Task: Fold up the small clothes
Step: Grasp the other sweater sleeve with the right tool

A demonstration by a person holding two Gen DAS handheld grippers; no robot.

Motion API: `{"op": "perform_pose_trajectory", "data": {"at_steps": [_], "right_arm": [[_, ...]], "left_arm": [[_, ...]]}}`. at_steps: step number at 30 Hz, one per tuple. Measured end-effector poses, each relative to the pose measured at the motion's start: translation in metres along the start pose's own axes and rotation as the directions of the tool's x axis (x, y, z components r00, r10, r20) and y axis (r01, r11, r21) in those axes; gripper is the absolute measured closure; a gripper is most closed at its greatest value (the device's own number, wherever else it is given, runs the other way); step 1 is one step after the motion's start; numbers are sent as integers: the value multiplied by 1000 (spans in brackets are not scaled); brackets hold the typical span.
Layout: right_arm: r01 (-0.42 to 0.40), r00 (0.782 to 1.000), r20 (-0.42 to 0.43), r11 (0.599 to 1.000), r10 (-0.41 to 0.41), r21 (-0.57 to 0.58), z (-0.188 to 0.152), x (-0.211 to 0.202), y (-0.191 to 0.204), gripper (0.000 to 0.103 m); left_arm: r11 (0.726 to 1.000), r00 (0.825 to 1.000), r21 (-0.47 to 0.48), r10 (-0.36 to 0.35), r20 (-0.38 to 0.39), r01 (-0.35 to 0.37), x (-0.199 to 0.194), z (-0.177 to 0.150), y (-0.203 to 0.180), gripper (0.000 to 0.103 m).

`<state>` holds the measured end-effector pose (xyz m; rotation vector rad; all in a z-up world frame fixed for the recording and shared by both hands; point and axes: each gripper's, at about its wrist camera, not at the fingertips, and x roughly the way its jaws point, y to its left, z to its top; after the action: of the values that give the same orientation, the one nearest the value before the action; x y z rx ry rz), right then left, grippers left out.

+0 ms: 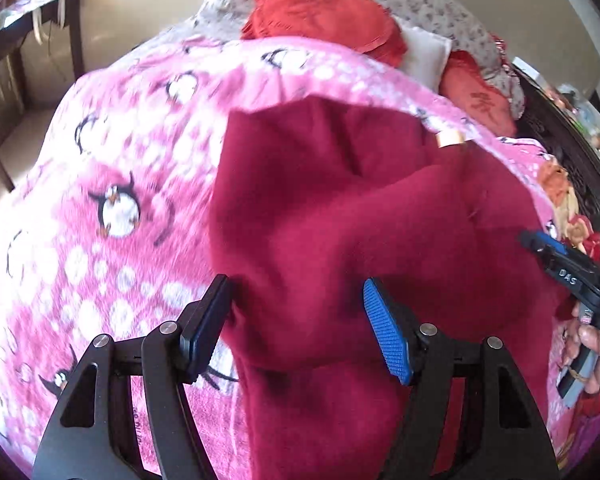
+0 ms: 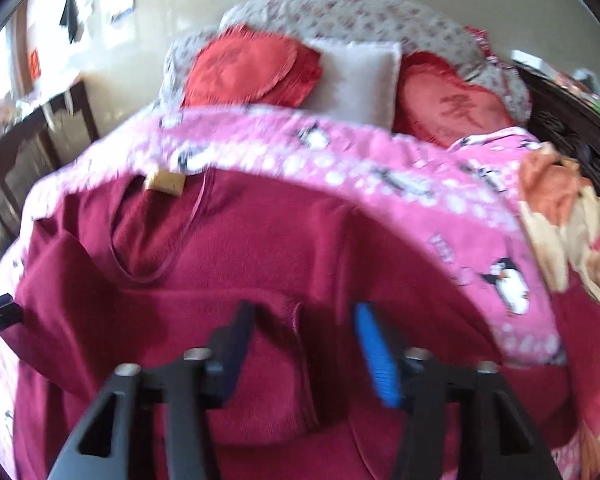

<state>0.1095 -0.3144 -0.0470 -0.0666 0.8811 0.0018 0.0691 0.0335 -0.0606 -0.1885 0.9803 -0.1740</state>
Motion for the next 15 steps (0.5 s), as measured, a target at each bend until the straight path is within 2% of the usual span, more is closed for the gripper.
{"op": "perform_pose_trajectory", "data": {"at_steps": [2,4,8,10,12,14,15], "right_arm": [[24,1000,14,999,-23,-45,-1,-5,5,86],[-8,999,37,999,10,-46,1,-19,1,103],[84,991,103,996,-84,7,3,-42,-21,103],[61,996,58,996,-65,64,1,-35,-35,103],[-22,997,70,994,15,103,-1,-32,-40,103],[-72,994,88,992,64,100,0,-33,-34,91],[-75,994,79,995,69,73,1,-32,-27,71]], "left_arm": [[1000,1000,-12,-9,2,9,-1,-2,2,35],[1000,1000,-13,-11,16,12,-1,-3,1,35],[1000,1000,4,10,14,-10,15,0,-14,34],[1000,1000,14,19,13,-19,15,0,-16,35],[1000,1000,8,15,17,-15,16,2,-19,34],[1000,1000,-2,11,8,-11,16,1,-16,35],[1000,1000,-6,12,2,-12,16,1,-16,35]]}}
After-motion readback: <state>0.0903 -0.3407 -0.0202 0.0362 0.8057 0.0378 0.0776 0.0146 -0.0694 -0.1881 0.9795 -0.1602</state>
